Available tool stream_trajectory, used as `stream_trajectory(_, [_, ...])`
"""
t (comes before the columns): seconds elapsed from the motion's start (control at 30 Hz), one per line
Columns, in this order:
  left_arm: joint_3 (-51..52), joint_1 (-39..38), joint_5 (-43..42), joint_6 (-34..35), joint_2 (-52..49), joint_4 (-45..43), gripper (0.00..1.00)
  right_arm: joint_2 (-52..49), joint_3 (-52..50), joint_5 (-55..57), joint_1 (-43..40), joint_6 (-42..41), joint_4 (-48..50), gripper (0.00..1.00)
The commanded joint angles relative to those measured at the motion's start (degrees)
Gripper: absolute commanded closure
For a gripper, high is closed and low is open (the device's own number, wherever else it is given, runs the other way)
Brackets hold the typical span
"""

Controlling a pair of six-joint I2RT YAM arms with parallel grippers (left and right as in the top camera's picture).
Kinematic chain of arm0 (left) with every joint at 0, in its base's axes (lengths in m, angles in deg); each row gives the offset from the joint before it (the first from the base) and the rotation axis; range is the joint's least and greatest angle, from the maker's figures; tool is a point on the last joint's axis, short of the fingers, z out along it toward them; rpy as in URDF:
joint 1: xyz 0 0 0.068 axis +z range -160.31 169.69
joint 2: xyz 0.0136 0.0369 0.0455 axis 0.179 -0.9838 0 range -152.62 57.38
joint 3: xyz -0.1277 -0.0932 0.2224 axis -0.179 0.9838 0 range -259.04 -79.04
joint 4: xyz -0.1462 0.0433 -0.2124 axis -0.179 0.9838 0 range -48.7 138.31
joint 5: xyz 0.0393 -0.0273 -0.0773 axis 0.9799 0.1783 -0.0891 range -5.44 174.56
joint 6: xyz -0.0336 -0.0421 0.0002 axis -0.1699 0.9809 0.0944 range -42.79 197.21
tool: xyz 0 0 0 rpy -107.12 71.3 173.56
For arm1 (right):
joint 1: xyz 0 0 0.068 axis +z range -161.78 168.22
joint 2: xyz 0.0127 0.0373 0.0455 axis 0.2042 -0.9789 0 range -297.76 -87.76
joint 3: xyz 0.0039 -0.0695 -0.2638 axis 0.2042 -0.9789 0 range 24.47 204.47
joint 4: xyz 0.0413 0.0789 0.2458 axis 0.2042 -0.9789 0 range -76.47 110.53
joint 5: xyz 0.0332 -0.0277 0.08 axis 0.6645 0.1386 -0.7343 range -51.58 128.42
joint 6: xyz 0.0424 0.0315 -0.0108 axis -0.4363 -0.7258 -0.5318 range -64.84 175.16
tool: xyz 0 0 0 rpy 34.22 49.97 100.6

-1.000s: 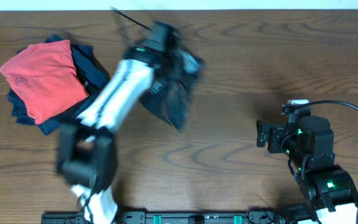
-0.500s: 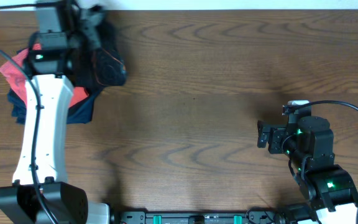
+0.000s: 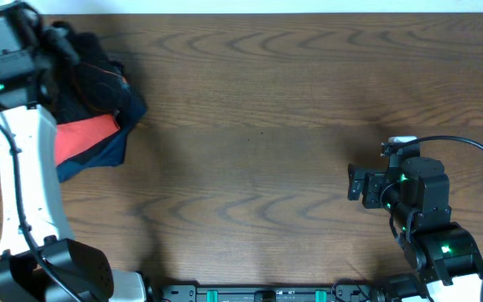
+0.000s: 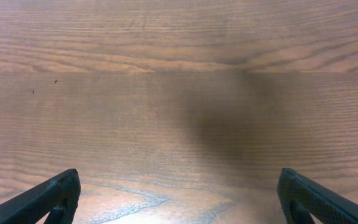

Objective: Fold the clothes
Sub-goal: 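Lower the bundle onto the stack and open the left gripper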

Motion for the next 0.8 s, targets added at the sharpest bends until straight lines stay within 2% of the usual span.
stream_trajectory(0.0, [-0.42,3.89,1.38,2.40,-2.25,-2.40,0.94,0.09,-0.02,0.98,-0.63,0.81,-0.04,0.01])
stream_trajectory(0.17, [-0.42,8.50,2.97,7.61,-8.20,-8.00,0.93,0.09,-0.02,0.98,-0.63,0.79,-0.24,0.01])
stream_trajectory(0.2, [-0.42,9.03,2.97,7.58,-9.42,-8.31,0.88,0.09,-0.02,0.98,-0.63,0.76,-0.22,0.01])
stream_trajectory(0.3, [-0.42,10.54,3.02,7.56,-13.29,-8.31,0.21,0.09,-0.02,0.98,-0.63,0.55,-0.02,0.01])
stream_trajectory(0.33, [-0.42,11.08,3.02,7.58,-14.34,-8.35,0.04,0.09,-0.02,0.98,-0.61,0.55,-0.02,0.01])
stream_trajectory(0.37, [-0.42,11.82,3.04,8.09,-15.26,-8.35,0.02,0.09,-0.02,0.98,-0.63,0.55,-0.07,0.01])
stream_trajectory(0.53, [-0.44,15.63,2.99,13.84,-15.74,-8.52,0.02,0.09,-0.02,1.01,-0.63,0.55,-0.50,0.01])
stream_trajectory(0.77, [-0.44,17.81,-1.01,14.01,-12.92,-8.94,0.02,0.09,-0.02,1.27,-0.63,0.57,-0.22,0.01])
